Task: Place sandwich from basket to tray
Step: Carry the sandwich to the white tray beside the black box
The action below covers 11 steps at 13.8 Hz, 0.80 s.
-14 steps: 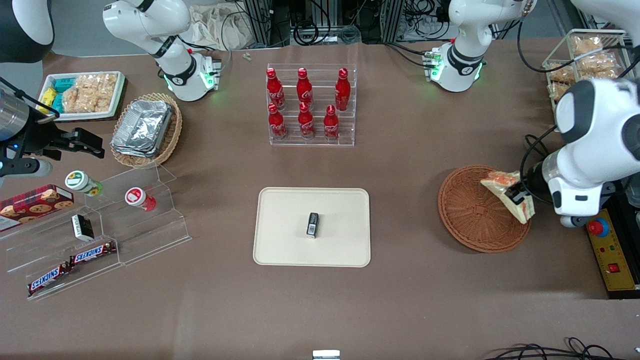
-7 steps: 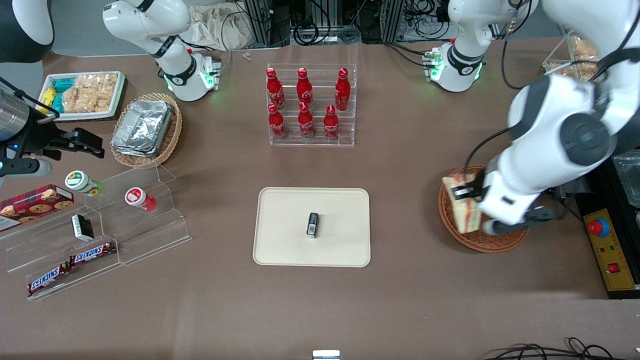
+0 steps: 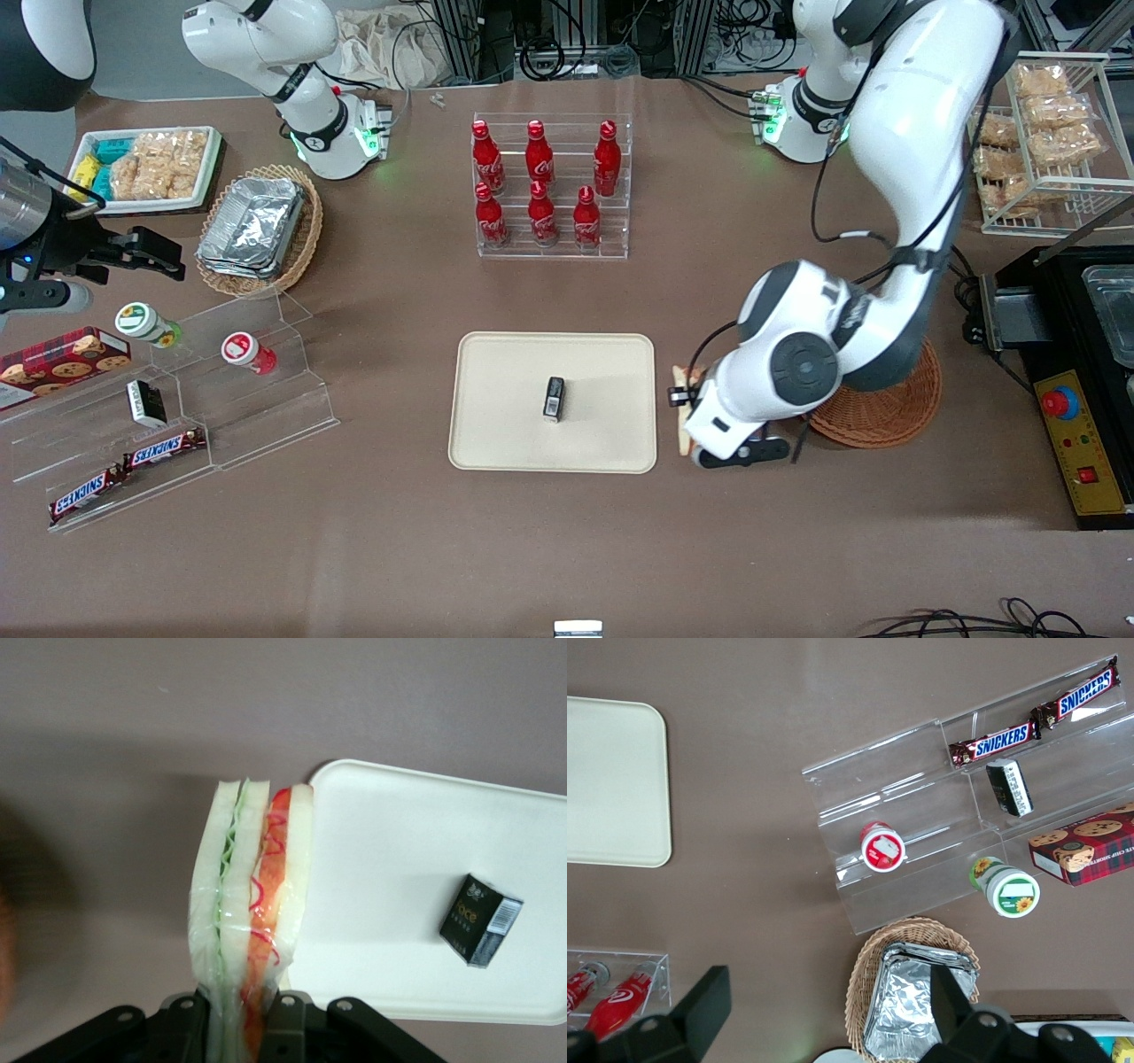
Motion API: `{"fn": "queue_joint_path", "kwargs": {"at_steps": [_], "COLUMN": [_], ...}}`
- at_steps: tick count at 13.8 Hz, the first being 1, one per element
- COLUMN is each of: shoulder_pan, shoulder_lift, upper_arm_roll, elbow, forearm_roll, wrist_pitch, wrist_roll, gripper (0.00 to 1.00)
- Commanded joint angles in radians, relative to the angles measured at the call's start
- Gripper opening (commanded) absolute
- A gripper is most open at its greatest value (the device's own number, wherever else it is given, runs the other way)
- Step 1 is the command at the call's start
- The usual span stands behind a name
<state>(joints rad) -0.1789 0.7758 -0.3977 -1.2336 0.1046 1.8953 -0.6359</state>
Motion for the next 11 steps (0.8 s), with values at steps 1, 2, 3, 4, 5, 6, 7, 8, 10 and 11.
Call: {"fn": "queue_joint_path", "kwargs": {"at_steps": [1,2,3,4,5,6,7,8,10,11], "shoulder_pan": [-0.066,-0.089,-0.103,-0.105,-0.106,-0.120,-0.122,-0.122,-0.123,-0.123], "shoulder_lift": [0.072,0.086,0.098,0.109,0.118,0.126,0.135,0.140,0.137,0.135], "upper_arm_roll": [0.005,0.005,0.005,0.005,0.003,0.005,0.005,0.005,0.007,0.007], "elbow": [0.062,0.062,0.062,0.057,0.052,0.052,0.049,0.048,0.007,-0.003], "forearm_roll": [0.050,0.052,0.052,0.052,0.052,0.053,0.056,0.060,0.088,0.119], "wrist_pitch": [0.033,0.053,0.060,0.060,0.064,0.064,0.067,0.085,0.134,0.148], "wrist_roll": [-0.059,-0.068,-0.077,-0.076,-0.074,-0.067,-0.067,-0.067,-0.065,-0.073], "gripper": [0.00,0.00,0.00,0.00,0.00,0.00,0.04,0.30,1.00,1.00]}}
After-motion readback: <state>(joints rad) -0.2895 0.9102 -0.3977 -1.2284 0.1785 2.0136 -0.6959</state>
